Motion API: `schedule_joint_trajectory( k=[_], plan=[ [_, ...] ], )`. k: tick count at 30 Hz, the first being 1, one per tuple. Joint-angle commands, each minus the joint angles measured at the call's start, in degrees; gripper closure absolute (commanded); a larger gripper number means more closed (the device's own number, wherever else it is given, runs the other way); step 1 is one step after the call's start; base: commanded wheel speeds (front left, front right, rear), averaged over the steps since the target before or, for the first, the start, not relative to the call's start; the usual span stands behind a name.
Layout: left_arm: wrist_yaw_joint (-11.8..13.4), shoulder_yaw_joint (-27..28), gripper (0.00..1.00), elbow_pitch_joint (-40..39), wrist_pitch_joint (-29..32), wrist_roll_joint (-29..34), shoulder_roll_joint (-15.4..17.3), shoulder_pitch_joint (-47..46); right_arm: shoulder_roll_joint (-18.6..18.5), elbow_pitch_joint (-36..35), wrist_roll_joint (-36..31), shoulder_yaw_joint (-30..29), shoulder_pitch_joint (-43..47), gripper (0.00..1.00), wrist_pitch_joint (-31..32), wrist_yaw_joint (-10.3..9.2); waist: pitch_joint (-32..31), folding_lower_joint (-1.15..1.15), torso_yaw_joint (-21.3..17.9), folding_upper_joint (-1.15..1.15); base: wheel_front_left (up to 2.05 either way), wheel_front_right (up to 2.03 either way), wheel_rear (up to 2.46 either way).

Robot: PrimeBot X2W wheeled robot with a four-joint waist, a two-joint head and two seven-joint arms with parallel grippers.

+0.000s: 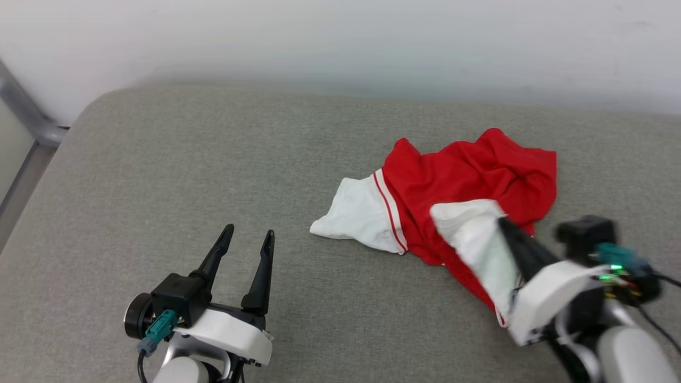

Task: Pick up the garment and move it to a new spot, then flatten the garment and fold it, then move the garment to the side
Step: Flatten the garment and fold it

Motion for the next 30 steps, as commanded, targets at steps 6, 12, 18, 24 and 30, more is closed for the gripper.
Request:
schedule_joint_trajectory(
  k=[6,12,18,24,30],
  plan=[
    [0.51,0.17,0.0,-1.3,0.45,0.01,0.78,0.41,2.14,0.77,-1.76,-16.5,2.69,1.0,-1.19,-0.04,0.32,0.0,-1.4,0.0,0.0,0.0,0.0],
    [0.75,0.36,0.0,-2.36,1.05,-0.33,1.46,-0.5,2.45,7.66,-3.08,-28.73,1.36,1.0,-1.7,-0.04,2.52,0.0,-1.85,0.0,0.0,0.0,0.0],
    [0.63,0.59,0.0,-2.77,0.95,-0.72,2.18,-2.03,2.79,18.48,-5.69,-34.29,-3.41,0.72,-4.59,-0.03,5.91,0.0,-1.71,0.0,0.0,0.0,0.0],
    [0.81,0.62,0.0,-2.36,0.71,-1.04,2.23,-2.37,2.96,20.63,-7.25,-34.6,-5.65,0.0,-11.29,-0.04,6.09,0.0,-1.57,0.0,0.0,0.0,0.0],
    [1.31,0.83,0.0,-1.77,0.6,-1.3,2.41,-1.59,3.12,18.98,-8.04,-31.74,-5.3,0.0,-21.26,-0.04,4.48,0.0,-1.96,0.0,0.0,0.0,0.0]
  ],
)
